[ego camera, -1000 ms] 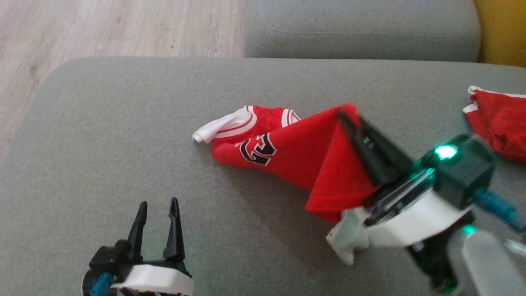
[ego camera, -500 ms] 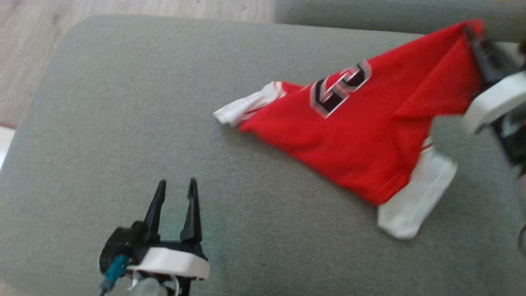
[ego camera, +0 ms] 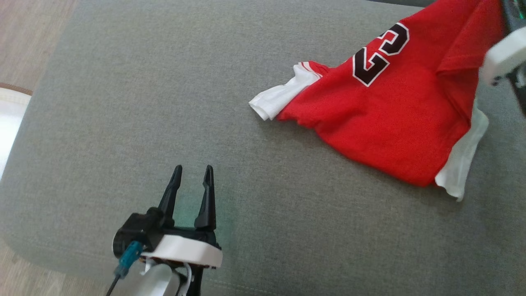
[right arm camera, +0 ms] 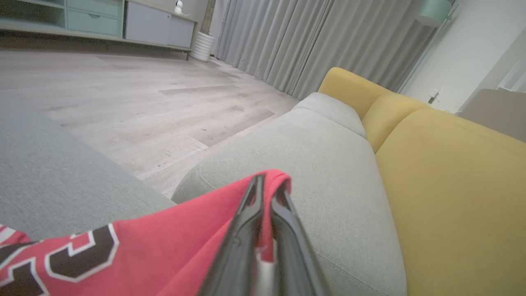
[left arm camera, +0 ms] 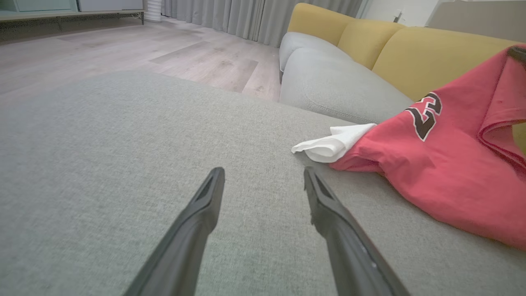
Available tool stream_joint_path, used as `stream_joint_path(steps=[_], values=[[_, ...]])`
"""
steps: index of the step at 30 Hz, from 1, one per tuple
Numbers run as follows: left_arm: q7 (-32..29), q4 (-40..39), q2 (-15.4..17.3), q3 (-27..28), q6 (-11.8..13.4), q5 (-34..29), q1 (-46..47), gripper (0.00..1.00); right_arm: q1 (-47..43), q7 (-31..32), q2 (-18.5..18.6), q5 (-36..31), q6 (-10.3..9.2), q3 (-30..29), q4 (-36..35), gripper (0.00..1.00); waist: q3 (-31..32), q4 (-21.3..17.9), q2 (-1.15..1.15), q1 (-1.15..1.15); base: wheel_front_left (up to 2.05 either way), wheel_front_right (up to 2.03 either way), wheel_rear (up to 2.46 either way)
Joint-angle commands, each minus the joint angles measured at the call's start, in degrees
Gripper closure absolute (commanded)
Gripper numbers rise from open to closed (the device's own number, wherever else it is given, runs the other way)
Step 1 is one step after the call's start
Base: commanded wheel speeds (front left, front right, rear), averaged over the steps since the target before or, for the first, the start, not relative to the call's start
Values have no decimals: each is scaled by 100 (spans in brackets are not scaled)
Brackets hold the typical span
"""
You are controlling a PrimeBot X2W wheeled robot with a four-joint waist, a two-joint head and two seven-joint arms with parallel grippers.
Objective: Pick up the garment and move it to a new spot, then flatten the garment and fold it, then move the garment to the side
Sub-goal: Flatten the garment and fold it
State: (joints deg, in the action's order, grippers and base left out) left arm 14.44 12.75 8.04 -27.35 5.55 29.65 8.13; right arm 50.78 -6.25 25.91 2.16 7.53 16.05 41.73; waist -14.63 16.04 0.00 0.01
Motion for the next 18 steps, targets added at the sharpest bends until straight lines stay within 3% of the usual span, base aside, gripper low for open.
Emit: stream_joint_path(steps=[1, 10, 15, 18], values=[[55, -130, 0, 197, -11, -58, 237, 0, 171, -134, -148, -65, -4, 18, -26, 0, -10, -28, 0, -1, 0, 0, 0], [55, -64, -14, 314, -36, -102, 196, 0, 180, -590, -780, 280, -4, 227, 657, 0, 191, -343, 0, -1, 0, 0, 0], [55, -51, 29, 400, -19, -100, 87, 0, -336, -742, -1062, 758, -4, 160, 337, 0, 462, -593, 0, -1, 0, 0, 0], [55, -42, 58, 420, 2, -88, -28, 0, -1101, -781, -1254, 989, -4, -1, -184, 0, 699, -758, 0, -1, 0, 0, 0]])
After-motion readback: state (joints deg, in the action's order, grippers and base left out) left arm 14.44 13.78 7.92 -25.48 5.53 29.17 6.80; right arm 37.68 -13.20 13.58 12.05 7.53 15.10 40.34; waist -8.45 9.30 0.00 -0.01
